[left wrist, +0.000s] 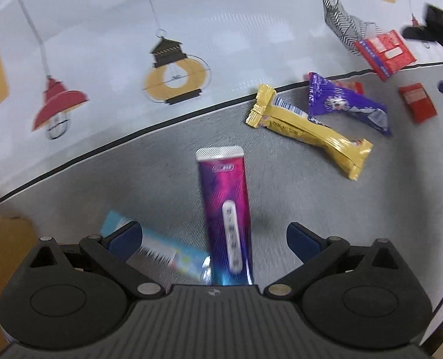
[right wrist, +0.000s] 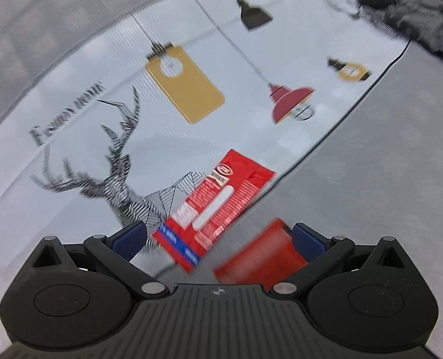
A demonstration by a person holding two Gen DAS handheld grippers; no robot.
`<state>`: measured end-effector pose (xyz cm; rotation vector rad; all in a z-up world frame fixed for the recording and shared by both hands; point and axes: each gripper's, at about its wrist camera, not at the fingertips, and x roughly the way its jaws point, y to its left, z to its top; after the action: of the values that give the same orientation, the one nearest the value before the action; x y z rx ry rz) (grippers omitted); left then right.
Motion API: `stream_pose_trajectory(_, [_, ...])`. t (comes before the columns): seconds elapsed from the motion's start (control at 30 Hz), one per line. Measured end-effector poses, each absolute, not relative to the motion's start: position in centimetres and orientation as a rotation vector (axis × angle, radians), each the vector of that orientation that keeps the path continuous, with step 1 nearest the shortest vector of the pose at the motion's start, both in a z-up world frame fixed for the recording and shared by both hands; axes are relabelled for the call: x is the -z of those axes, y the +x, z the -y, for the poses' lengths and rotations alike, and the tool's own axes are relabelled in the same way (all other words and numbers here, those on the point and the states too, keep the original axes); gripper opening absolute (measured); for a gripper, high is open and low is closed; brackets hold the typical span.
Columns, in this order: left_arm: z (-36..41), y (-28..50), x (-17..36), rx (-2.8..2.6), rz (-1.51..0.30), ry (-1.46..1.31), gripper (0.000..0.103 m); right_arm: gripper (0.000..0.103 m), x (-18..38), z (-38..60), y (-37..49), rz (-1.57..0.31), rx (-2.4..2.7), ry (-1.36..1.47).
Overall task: Organize snacks
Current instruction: 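Grasp the purple tube with left gripper while right grasps the red packet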
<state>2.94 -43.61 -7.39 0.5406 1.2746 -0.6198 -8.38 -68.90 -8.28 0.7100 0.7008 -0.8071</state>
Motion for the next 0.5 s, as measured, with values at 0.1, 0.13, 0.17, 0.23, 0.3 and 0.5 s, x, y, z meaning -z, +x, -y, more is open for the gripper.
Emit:
stream_pose_trajectory(0.1, [44.3, 3.9, 9.4, 0.623, -1.323, 0.549, 0.103, 0.102, 10.0, 69.9, -5.9, -0.73, 0.874, 0.717])
stream_pose_trajectory(0.13, [44.4, 4.1, 10.1, 0.628, -1.33, 0.562, 0.103, 0.102, 10.9, 70.2, -5.1, -0.748, 0.896, 0.726])
stream_pose_trajectory(0.17, [44.3, 4.1, 10.0, 0.632, -1.315, 0.56, 0.103, 0.103, 11.6, 70.4, -4.5, -0.779, 0.907, 0.723])
stream_pose_trajectory(0.23, [44.3, 4.2, 10.1, 0.635, -1.309, 0.557, 0.103, 0.103, 12.2, 69.8, -3.2, -0.803, 0.939, 0.621])
stream_pose_trajectory(0.3, [44.2, 4.3, 10.2, 0.633, -1.31, 0.552, 0.103, 0.103, 12.5, 69.4, -2.5, -0.824, 0.954, 0.577])
stream_pose_trajectory(0.5, [43.6, 4.2, 8.5, 0.599, -1.257, 0.499, 0.055, 0.074, 12.2, 68.3, -2.3, -0.819, 0.894, 0.461])
